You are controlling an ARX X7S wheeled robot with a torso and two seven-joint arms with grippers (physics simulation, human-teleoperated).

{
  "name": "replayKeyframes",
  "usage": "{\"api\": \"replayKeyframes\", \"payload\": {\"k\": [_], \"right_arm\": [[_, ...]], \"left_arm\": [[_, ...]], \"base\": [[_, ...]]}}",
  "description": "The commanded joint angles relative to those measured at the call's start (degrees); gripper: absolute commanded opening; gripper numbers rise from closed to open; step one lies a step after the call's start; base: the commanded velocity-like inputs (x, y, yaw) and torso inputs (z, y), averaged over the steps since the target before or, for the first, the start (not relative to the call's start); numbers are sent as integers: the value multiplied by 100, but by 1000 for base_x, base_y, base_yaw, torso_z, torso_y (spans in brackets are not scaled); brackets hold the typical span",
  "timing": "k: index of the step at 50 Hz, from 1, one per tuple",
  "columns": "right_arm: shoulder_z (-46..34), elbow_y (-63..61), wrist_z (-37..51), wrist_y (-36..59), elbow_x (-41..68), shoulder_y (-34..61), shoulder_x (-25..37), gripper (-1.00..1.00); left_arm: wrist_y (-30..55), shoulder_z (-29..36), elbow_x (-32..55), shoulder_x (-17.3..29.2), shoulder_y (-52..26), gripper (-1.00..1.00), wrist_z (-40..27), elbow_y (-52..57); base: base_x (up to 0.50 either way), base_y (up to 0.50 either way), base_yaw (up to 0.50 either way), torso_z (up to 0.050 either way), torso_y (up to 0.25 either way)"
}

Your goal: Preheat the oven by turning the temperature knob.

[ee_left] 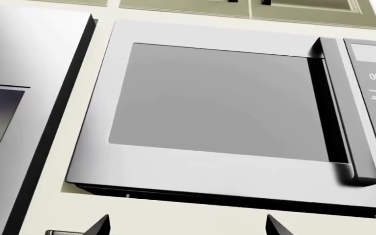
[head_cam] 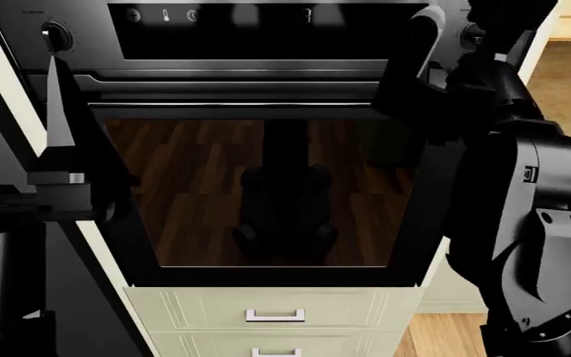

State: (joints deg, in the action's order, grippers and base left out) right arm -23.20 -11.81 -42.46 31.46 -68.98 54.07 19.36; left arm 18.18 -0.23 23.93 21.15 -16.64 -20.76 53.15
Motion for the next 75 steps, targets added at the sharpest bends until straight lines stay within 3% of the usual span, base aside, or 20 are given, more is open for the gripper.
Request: {"api": "replayKeyframes", "payload": {"k": [1, 23, 48, 75], "right_arm": [[40, 109, 294, -19, 187, -302, -13, 100], [196, 523, 580, 134, 231, -435, 54, 100], [141, 1338, 630, 70, 194, 262, 111, 100], [142, 2740, 1512, -316, 581, 651, -36, 100]], "left_arm": [[-57, 54, -22, 31, 29, 100, -14, -27], [-100, 103, -11, 116, 83, 100, -88, 24], [-176, 101, 75, 157, -52, 100, -114, -263], [-371, 282, -140, 134, -98, 100, -73, -719]], "base": [[0, 0, 0, 0, 0], [0, 0, 0, 0, 0], [0, 0, 0, 0, 0], [0, 0, 0, 0, 0]]}}
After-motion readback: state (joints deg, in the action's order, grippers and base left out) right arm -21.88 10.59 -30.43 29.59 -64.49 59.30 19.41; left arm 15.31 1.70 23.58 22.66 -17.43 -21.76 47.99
